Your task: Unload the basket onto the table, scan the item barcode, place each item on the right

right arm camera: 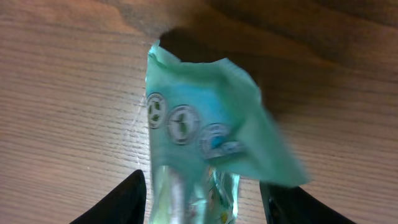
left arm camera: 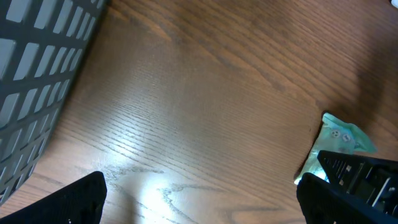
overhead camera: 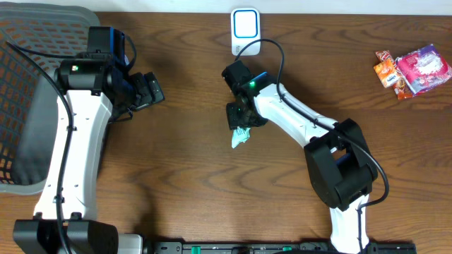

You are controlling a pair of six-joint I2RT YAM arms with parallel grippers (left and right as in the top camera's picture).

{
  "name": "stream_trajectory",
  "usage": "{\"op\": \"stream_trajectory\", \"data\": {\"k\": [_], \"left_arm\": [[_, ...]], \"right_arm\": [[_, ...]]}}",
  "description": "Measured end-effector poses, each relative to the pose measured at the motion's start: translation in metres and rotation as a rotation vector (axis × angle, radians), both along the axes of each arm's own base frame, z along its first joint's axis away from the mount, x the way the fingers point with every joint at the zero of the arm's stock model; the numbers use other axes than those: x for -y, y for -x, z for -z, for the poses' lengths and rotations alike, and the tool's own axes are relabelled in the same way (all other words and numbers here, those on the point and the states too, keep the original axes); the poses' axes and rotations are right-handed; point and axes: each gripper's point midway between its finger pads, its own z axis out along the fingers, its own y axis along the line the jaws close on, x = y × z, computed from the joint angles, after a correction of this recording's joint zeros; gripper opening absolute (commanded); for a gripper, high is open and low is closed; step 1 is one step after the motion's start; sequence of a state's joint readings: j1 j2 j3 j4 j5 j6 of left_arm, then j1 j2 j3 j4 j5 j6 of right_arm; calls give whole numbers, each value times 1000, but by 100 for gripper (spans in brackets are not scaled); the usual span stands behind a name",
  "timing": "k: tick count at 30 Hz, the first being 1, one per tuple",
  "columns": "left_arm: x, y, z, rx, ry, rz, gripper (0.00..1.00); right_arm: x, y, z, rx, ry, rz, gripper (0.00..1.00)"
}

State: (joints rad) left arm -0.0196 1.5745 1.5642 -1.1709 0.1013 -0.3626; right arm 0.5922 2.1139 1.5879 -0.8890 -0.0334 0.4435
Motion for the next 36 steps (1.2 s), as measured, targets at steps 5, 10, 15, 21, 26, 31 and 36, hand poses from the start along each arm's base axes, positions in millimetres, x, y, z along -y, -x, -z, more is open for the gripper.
{"op": "stream_trajectory", "data": {"k": [5,10,15,21,26,31,36], "left_arm": [[0,0,0,0,0,0,98],[0,0,0,0,0,0,98],[0,0,0,0,0,0,98],[0,0,0,0,0,0,98],[0,0,0,0,0,0,98],[0,0,0,0,0,0,98],[0,0,0,0,0,0,98]], "right_arm": [[4,2,-12,1,52,-6,55],[4,-10,-42,76,110,-12,53],[7,-11,-53,131,181,-24,51],[6,-10,-53,134,185,-28,42],[-2,-6,-52,108,143,-35,20],[-15,4,-51,75,96,-61,15],[-28,9,-50,75,64,-79,26]]}}
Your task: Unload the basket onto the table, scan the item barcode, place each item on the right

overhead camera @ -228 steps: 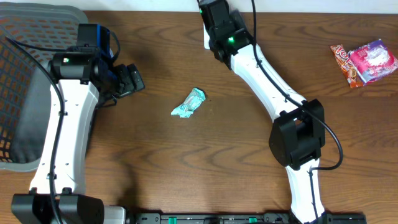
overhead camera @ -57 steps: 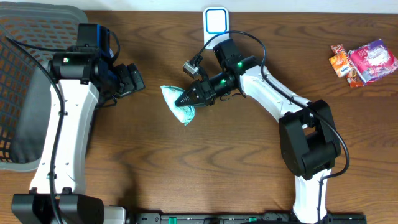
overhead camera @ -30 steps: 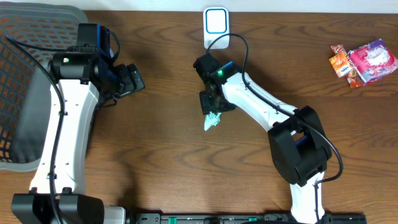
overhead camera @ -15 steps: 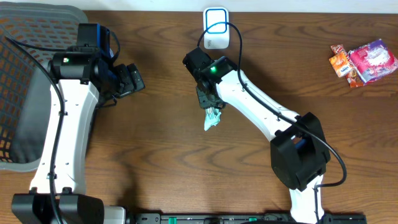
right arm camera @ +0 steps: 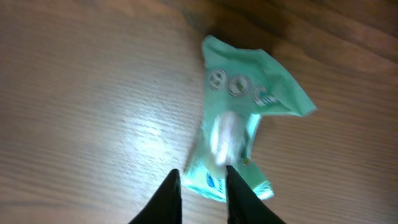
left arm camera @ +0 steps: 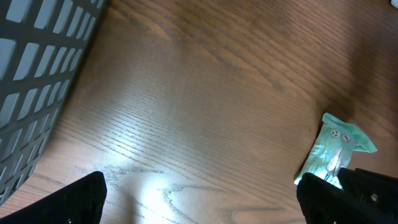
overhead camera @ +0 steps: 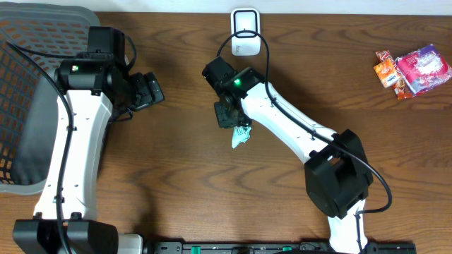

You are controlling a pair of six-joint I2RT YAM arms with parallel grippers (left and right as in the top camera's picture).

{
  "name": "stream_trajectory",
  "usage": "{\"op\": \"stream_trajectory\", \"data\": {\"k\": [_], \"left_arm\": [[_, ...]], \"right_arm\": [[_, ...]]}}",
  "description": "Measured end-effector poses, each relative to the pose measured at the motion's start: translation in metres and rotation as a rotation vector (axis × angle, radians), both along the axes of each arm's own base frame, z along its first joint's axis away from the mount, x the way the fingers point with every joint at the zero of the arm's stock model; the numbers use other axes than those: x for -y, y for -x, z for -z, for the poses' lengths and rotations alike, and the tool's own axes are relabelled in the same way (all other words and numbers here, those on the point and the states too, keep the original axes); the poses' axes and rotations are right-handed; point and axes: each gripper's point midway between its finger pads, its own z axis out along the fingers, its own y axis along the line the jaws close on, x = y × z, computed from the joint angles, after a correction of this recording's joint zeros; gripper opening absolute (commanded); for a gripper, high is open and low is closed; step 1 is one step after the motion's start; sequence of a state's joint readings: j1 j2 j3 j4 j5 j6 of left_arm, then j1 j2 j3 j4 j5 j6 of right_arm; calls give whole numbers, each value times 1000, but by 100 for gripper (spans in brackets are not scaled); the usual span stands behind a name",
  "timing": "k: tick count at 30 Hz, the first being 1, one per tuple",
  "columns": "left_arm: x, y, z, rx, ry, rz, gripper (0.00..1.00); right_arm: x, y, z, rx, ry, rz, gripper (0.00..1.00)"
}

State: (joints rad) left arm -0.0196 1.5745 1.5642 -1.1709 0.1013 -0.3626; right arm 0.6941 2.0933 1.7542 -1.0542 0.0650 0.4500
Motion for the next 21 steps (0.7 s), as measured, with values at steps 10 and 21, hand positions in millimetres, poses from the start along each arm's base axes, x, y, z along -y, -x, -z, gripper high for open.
{"op": "stream_trajectory", "data": {"k": [10,21], "left_arm": [[0,0,0,0,0,0,98],[0,0,0,0,0,0,98]], "right_arm": [[30,3,44,95,177,33,33],[72,-4,54,131,304,119,38]]}}
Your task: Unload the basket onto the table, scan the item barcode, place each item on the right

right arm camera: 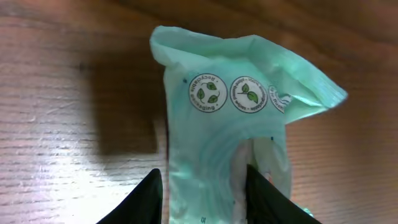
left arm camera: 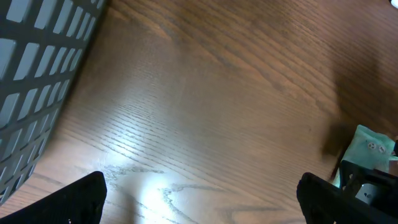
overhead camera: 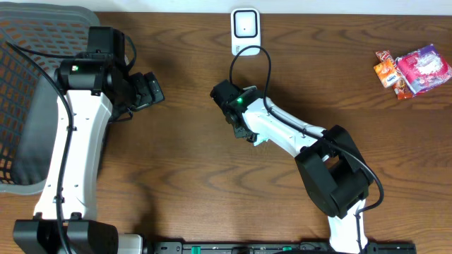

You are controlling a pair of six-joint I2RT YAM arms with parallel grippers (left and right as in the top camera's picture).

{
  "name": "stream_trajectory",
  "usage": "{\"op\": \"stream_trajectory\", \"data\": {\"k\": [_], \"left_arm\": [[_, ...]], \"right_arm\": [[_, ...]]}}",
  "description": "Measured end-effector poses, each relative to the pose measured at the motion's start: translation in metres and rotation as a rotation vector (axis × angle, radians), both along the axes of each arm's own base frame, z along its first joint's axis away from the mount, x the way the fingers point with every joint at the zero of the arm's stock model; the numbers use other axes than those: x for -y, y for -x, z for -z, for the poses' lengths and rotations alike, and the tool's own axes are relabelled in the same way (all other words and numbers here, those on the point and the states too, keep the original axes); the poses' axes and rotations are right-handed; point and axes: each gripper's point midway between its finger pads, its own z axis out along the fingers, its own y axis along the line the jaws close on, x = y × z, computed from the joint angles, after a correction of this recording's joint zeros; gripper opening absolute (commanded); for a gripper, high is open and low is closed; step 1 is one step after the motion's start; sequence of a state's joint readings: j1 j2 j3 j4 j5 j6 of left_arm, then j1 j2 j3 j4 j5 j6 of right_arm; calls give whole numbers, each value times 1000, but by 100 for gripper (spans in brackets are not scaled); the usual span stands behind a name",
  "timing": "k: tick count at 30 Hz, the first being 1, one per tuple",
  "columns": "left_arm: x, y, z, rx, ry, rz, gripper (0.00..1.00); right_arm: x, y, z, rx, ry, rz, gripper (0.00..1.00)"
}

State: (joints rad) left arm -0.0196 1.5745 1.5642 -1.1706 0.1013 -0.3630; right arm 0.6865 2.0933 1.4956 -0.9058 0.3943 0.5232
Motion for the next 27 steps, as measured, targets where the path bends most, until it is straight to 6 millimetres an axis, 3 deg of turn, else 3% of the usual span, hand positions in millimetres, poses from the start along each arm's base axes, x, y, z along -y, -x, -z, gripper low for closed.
{"op": "stream_trajectory", "data": {"k": [7,12,15,17,20,23,27], "left_arm": [[0,0,0,0,0,0,98],[0,0,0,0,0,0,98],[0,0,0,0,0,0,98],[0,0,0,0,0,0,98],[0,0,0,0,0,0,98],[0,0,0,0,0,0,98],[0,0,0,0,0,0,98]], "right_arm": [[2,3,-6,-23,14,3,41],[-16,-17,-50,25,-34,-10,46],[-17,-25,-77,44,-52,-25,73],[-10,-24,-81,26,-44,-34,73],[12,-25,-77,-27,-46,8,72],[30,-24,-60,-94,-92,53,64],[30,-17,-25,-185,-223,42,52]]}}
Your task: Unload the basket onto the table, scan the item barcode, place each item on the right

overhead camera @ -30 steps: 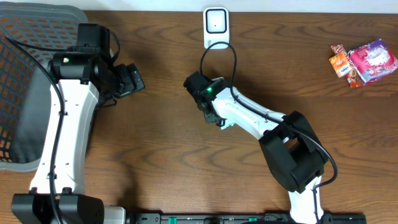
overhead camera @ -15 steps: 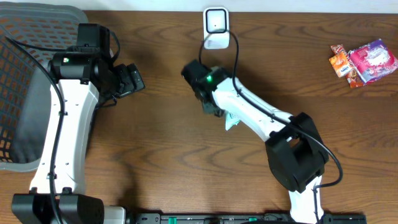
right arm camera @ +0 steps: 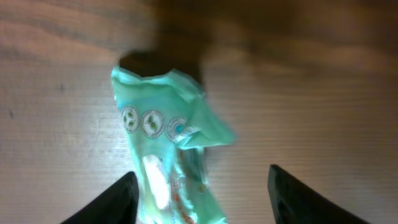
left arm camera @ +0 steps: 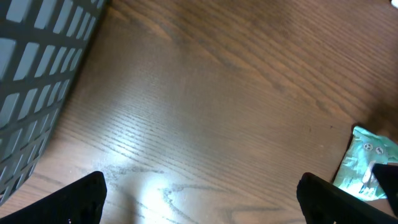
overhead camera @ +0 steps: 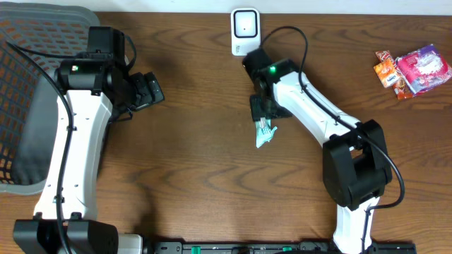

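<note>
A mint-green packet [overhead camera: 266,132] with round leaf logos lies flat on the wooden table, a little below the white scanner [overhead camera: 244,29] at the far edge. My right gripper [overhead camera: 263,111] hovers over the packet's far end. In the right wrist view the packet [right arm camera: 166,158] sits between the fingers, nearer the left one, and the right gripper [right arm camera: 208,199] is open wide. No barcode shows on the packet's upper face. My left gripper [overhead camera: 151,90] stays open at the left over bare wood [left arm camera: 199,202], with the packet [left arm camera: 367,163] at the right edge of its view.
A grey mesh basket [overhead camera: 28,92] fills the left side of the table. Several red and pink snack packets [overhead camera: 413,69] lie at the far right. The right arm's cable loops close to the scanner.
The right gripper has gone from narrow around the packet to wide open, and has moved right and toward the scanner. The packet lies a little further right. The left arm is unchanged.
The right gripper first stood over the green packet left of centre with its fingers apart. Then the fingers were nearly together at the packet's edge. Then they sat close around it, further right. Now the packet rests right of its first spot, and the gripper is open above it.
</note>
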You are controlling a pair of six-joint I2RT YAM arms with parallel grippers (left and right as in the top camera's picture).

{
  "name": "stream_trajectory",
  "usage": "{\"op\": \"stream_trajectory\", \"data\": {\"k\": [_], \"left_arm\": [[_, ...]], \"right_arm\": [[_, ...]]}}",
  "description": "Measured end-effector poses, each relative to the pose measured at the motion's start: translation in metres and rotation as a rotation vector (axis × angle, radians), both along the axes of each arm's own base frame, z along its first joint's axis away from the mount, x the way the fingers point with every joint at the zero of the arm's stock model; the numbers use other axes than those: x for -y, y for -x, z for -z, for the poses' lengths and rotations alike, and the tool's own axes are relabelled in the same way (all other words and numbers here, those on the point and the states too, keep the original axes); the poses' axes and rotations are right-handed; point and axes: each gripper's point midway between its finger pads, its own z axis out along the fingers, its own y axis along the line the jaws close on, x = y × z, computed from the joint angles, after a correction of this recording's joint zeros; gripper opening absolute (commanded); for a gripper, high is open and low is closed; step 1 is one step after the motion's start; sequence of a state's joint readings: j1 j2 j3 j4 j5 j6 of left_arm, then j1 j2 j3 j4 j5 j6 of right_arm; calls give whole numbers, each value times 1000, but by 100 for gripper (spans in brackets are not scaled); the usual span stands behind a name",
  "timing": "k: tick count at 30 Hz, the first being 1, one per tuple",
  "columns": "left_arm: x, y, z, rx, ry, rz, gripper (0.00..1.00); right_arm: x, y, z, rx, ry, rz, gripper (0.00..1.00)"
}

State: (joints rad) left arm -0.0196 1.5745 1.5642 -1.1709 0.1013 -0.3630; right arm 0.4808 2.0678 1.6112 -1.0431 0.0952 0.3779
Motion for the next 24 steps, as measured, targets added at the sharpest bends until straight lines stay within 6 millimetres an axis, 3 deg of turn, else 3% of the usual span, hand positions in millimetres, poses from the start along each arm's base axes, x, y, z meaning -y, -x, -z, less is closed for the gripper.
{"op": "stream_trajectory", "data": {"k": [4,5,7,8,15,18,20,23,24], "left_arm": [[0,0,0,1,0,0,98],[0,0,0,0,0,0,98],[0,0,0,0,0,0,98],[0,0,0,0,0,0,98],[0,0,0,0,0,0,98],[0,0,0,0,0,0,98],[0,0,0,0,0,0,98],[0,0,0,0,0,0,98],[0,0,0,0,0,0,98]], "right_arm": [[-8,19,26,-68,-76,-25,47],[-11,22,30,-79,-93,-29,40],[-13,25,33,-89,-111,-32,8],[-15,25,33,-91,-119,-36,1],[-23,18,26,-72,-153,-32,1],[-38,-10,1,19,-201,-42,1],[-61,-60,-41,213,-280,-62,1],[-79,-123,-101,515,-344,-61,1],[-80,-132,-112,568,-347,-56,1]]}}
